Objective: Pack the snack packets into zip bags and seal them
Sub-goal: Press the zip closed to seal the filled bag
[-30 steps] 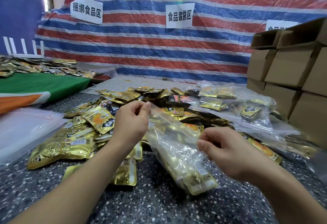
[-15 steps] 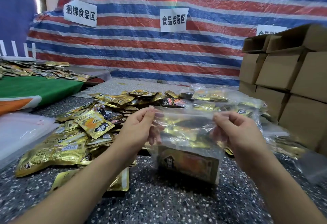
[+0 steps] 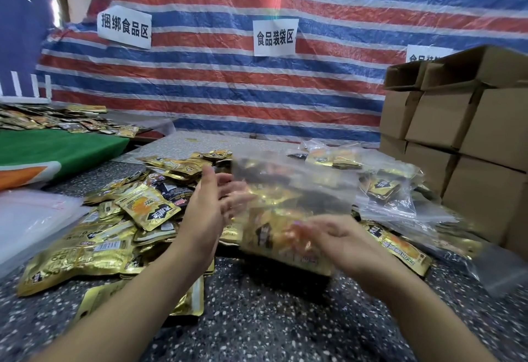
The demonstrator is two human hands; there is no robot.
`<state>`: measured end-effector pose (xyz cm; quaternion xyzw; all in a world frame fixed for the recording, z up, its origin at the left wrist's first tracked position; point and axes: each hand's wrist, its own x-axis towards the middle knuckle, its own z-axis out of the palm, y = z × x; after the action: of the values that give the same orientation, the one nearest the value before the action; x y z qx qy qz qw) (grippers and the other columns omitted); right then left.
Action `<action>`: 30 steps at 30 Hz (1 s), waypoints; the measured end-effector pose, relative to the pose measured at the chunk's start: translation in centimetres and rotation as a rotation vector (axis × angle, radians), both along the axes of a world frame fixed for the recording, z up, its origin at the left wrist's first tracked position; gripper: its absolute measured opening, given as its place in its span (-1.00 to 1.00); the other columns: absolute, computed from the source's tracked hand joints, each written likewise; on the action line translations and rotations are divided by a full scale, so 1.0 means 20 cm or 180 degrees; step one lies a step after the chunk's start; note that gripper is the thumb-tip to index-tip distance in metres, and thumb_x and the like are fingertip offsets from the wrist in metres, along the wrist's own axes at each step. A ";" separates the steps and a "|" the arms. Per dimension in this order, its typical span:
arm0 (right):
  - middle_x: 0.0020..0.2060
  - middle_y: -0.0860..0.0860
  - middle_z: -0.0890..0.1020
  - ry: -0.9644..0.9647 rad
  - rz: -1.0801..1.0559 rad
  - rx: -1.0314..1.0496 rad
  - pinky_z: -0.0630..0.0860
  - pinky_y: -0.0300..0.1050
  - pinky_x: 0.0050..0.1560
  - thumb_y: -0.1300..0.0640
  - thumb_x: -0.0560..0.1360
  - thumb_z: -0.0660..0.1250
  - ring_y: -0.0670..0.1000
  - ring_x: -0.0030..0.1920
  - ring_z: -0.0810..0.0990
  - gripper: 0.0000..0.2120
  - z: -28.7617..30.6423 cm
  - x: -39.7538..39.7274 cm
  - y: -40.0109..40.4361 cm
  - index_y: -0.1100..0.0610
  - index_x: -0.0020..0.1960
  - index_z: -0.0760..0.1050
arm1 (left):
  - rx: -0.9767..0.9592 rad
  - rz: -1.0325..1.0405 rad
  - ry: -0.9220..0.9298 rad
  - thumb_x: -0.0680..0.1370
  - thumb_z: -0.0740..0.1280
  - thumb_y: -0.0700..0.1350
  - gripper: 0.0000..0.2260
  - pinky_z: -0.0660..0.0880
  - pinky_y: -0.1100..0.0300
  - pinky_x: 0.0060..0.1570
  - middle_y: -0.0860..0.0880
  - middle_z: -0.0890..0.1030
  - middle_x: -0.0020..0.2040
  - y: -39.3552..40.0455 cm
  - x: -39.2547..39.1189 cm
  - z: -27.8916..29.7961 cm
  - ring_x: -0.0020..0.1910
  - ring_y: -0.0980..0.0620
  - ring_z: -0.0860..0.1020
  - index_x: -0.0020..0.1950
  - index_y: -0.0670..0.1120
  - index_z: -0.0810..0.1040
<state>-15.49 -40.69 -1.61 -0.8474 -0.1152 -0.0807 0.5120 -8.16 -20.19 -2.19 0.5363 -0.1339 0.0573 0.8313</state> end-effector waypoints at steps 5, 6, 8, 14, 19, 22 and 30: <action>-0.12 0.15 0.74 0.0824 -0.0774 0.2435 0.63 -0.02 -0.20 0.07 0.66 0.20 0.06 -0.23 0.71 -0.74 0.03 0.17 -0.08 0.18 0.13 0.60 | 0.0474 0.0287 -0.0031 0.43 0.00 0.37 -0.39 0.58 0.00 0.07 -0.09 0.59 0.14 0.00 0.02 -0.03 0.02 -0.04 0.67 0.21 -0.04 0.45; -0.13 0.17 0.73 0.0963 -0.0665 0.2811 0.65 0.01 -0.23 0.07 0.66 0.17 0.09 -0.24 0.72 -0.72 0.07 0.21 -0.08 0.20 0.14 0.58 | 0.0528 0.0311 -0.0003 0.44 -0.01 0.37 -0.39 0.59 0.00 0.02 -0.09 0.60 0.14 0.00 0.02 -0.04 -0.01 -0.04 0.68 0.21 -0.04 0.45; -0.15 0.20 0.73 0.0853 -0.0492 0.3543 0.65 0.03 -0.34 0.09 0.66 0.16 0.12 -0.23 0.73 -0.73 0.19 0.32 -0.11 0.22 0.16 0.56 | 0.0601 0.0314 0.0041 0.47 -0.03 0.36 -0.40 0.62 0.00 -0.05 -0.08 0.60 0.12 -0.01 0.02 -0.05 -0.08 -0.05 0.69 0.21 -0.04 0.46; 0.29 0.27 0.55 0.0304 -0.0590 0.4414 0.45 0.14 0.35 0.07 0.70 0.13 0.22 0.29 0.55 -0.63 0.46 0.65 -0.25 0.29 0.38 0.41 | 0.0776 0.0196 0.0072 0.61 -0.02 0.25 -0.56 0.54 0.20 -0.38 -0.11 0.61 0.07 -0.03 0.01 -0.07 -0.29 -0.01 0.65 0.15 -0.02 0.47; 0.35 0.24 0.51 0.0925 -0.1404 0.3604 0.49 0.00 0.31 0.12 0.74 -0.10 0.17 0.31 0.55 -0.56 0.32 0.76 -0.32 0.36 0.48 0.24 | 0.0914 0.0085 0.0055 0.66 -0.01 0.18 -0.62 0.50 0.19 -0.42 -0.16 0.62 0.02 -0.04 0.01 -0.08 -0.39 0.03 0.59 0.14 -0.04 0.46; -0.10 0.22 0.70 0.0921 -0.1387 0.3425 0.66 -0.20 -0.21 0.08 0.73 0.00 0.04 -0.22 0.74 -0.63 0.29 0.76 -0.32 0.35 0.23 0.42 | 0.0988 0.0041 0.0051 0.65 0.00 0.18 -0.62 0.50 0.16 -0.41 -0.15 0.64 -0.02 -0.04 0.01 -0.09 -0.41 0.02 0.58 0.12 -0.04 0.48; -0.35 0.05 0.60 0.0599 -0.0948 0.2749 0.58 -0.25 -0.43 0.14 0.67 0.20 -0.06 -0.40 0.60 -0.78 0.30 0.62 -0.22 0.21 -0.12 0.46 | 0.1232 0.0151 0.0033 0.69 0.10 0.03 -0.72 0.48 0.23 -0.45 -0.15 0.65 -0.07 -0.04 0.01 -0.10 -0.45 0.07 0.56 0.06 -0.09 0.53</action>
<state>-3.18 -45.13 4.34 -0.5676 0.0988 -0.1166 0.8090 -7.90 -20.91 -4.09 0.6895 -0.1254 0.0473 0.7118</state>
